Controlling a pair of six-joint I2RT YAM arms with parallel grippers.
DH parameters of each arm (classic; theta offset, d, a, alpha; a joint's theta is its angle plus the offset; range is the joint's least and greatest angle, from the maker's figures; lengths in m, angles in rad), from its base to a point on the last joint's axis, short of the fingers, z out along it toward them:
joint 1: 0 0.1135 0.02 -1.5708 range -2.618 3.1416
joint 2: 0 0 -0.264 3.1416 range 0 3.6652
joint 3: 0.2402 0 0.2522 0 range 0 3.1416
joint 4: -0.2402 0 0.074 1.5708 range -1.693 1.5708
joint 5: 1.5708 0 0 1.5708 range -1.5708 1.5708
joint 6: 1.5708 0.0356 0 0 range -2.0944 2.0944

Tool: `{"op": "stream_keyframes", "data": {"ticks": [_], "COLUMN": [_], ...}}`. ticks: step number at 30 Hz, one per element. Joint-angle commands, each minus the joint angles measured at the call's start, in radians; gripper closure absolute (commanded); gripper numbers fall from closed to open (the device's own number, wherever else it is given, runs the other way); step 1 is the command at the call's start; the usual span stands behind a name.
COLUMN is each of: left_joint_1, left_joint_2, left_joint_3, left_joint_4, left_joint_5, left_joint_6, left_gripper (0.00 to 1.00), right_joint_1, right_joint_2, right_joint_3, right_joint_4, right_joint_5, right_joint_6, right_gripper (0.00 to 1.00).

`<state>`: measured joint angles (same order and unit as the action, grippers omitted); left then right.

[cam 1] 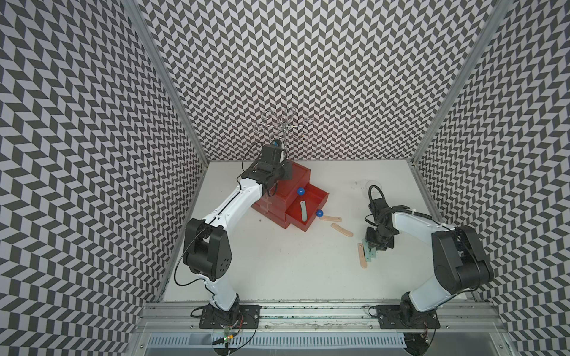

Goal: Place the fruit knives into the drawer by color
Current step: Pick up the fruit knife from the center of the board, then place the fruit knife in the drawer.

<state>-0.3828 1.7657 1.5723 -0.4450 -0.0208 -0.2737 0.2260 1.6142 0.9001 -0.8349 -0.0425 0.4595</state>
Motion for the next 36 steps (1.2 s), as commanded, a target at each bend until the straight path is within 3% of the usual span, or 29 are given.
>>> {"op": "stream_keyframes", "data": {"ticks": [1,17,36], "left_joint_1": [0.009,0.009,0.007], "left_joint_2": [0.095,0.094,0.092], "left_joint_3": [-0.071,-0.071,-0.072], "left_joint_4": [-0.263,-0.265,-0.265], "left_joint_5": [0.002,-0.005,-0.002], "left_joint_6": [0.006,0.005,0.002], "left_gripper": [1.0,1.0,1.0], "right_joint_1": [0.001,0.017,0.28], "right_joint_2": [0.013,-0.068,0.075], "right_joint_3": [0.039,0.221,0.683], "right_joint_4": [0.044,-0.023,0.055], "right_joint_5": [0.022,-0.062,-0.226], "right_joint_6": [-0.015,-0.047,0.004], "right_gripper": [0.79,0.79,0.79]}}
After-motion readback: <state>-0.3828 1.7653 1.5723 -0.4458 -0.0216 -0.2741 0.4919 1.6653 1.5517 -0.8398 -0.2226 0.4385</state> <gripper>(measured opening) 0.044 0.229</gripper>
